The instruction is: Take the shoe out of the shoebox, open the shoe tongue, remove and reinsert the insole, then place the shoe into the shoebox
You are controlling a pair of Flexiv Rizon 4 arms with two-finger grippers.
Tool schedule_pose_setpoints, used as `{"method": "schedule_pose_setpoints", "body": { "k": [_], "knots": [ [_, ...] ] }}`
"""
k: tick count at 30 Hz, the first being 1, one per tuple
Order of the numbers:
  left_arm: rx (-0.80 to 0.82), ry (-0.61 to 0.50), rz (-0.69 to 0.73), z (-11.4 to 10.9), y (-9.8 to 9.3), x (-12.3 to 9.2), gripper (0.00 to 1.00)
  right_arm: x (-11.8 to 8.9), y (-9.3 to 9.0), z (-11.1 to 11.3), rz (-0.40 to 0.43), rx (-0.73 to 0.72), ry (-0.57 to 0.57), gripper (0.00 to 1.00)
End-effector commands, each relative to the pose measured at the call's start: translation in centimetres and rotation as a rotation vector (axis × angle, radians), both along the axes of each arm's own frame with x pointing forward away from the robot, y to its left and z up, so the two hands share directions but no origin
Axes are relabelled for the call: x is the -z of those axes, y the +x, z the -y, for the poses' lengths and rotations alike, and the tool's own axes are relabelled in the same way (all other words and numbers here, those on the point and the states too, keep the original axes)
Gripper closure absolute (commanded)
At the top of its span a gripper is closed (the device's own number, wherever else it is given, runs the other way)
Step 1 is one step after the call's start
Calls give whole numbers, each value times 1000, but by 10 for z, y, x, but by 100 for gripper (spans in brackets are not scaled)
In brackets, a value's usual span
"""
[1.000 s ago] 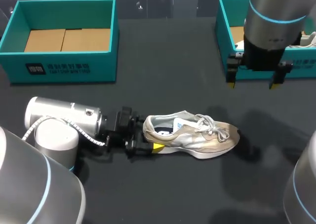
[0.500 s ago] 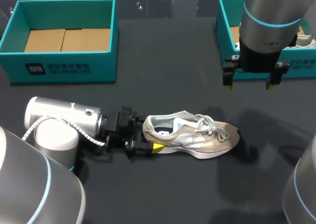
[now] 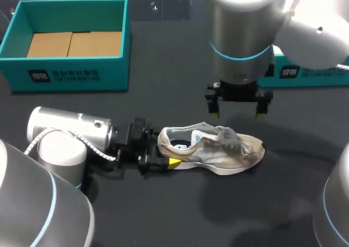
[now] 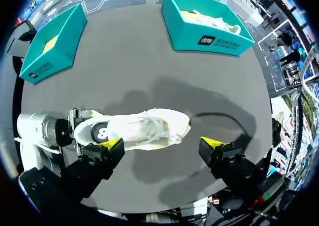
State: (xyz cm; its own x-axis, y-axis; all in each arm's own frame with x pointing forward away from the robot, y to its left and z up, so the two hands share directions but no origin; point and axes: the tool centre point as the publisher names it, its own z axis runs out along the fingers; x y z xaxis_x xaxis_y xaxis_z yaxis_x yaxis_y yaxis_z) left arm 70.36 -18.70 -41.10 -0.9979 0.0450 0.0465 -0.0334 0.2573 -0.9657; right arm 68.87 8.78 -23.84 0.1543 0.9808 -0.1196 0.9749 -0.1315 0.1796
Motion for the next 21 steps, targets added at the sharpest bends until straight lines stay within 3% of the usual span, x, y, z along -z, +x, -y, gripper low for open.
{"method": "schedule_pose_setpoints", "body": {
  "k": [1,10,17,21],
  "knots": [
    [0,-1,0,-1,0,1,100,15,10,-59,-21,27,-136,0],
    [0,-1,0,-1,0,1,100,15,10,-59,-21,27,-136,0],
    [0,-1,0,-1,0,1,100,44,11,-91,-32,52,-210,0],
    [0,-1,0,-1,0,1,100,54,11,-98,-38,68,-221,0]
  ]
}}
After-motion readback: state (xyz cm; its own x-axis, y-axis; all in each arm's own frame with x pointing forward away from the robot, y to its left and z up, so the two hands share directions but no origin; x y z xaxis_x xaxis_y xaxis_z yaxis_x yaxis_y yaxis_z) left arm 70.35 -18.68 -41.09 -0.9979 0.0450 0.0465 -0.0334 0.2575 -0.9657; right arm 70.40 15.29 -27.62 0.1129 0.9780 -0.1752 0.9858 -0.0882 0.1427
